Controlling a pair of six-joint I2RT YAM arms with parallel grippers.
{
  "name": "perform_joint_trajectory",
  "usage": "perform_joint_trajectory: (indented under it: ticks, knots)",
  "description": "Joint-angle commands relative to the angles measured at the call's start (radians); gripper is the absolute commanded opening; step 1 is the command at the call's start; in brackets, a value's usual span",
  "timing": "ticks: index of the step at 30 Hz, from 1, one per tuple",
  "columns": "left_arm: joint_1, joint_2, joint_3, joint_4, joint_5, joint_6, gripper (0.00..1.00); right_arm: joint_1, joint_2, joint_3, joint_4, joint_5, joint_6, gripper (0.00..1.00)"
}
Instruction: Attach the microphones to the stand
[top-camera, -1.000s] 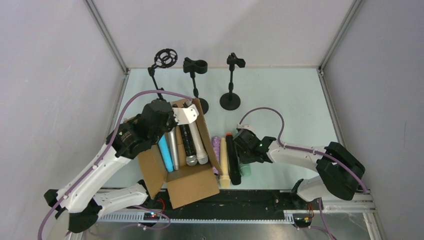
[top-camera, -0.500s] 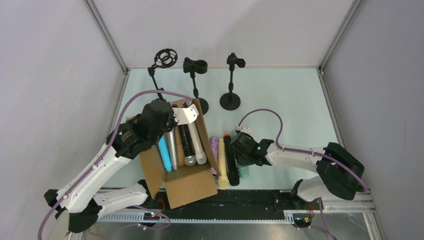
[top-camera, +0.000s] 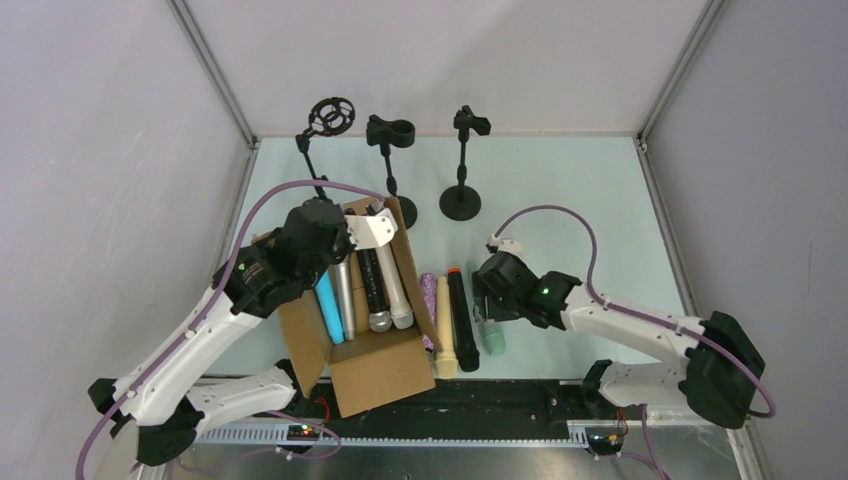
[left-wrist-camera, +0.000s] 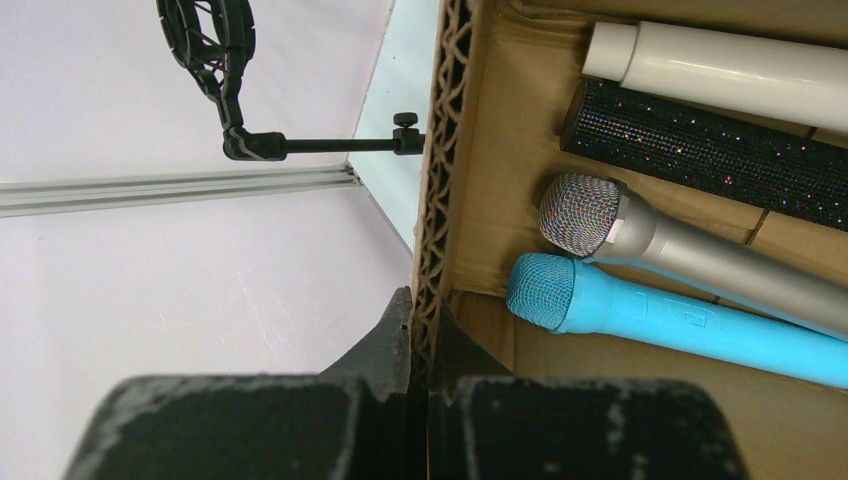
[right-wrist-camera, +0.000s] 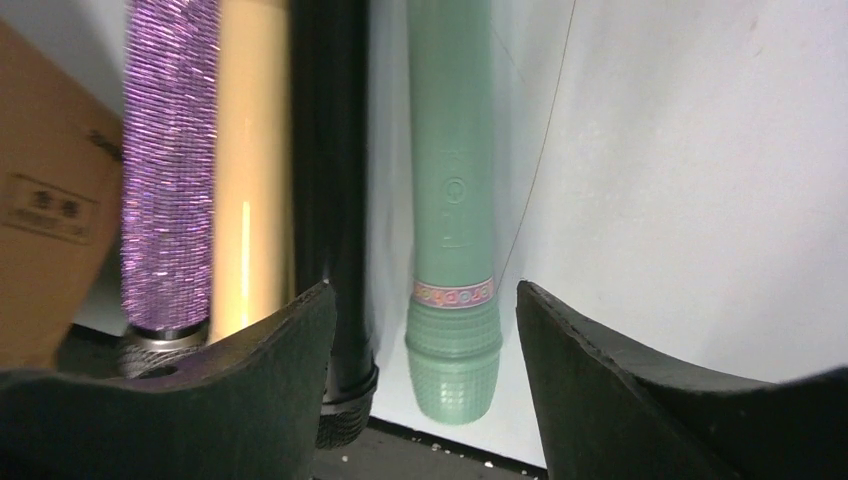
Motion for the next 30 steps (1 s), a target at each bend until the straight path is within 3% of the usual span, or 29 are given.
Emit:
perform_joint_trajectory:
  ticks: [1, 5, 9, 12, 21, 30]
  knots:
    - [-0.005, -0.009, 0.031, 0.091, 0.007, -0.011, 0.00, 0.056, -0.140, 0.163, -0.078, 0.142, -0.018, 0.69]
    - [-0.004, -0.009, 0.028, 0.090, 0.005, -0.014, 0.00, 0.306, -0.194, 0.338, -0.045, 0.380, -0.057, 0.67]
    - [-0.004, -0.003, 0.036, 0.090, -0.005, -0.022, 0.00, 0.576, -0.164, 0.372, 0.168, 0.504, -0.216, 0.66]
    - [0.000, -0.002, 0.037, 0.090, -0.007, -0.022, 0.00, 0.681, -0.081, 0.379, 0.378, 0.501, -0.324, 0.66]
    - [0.003, -0.005, 0.042, 0.090, -0.008, -0.025, 0.00, 0.578, 0.274, 0.468, 0.541, 0.241, -0.329, 0.66]
    - [0.005, -0.011, 0.040, 0.091, -0.008, -0.022, 0.00, 0.461, 0.547, 0.487, 0.777, 0.217, -0.309, 0.62]
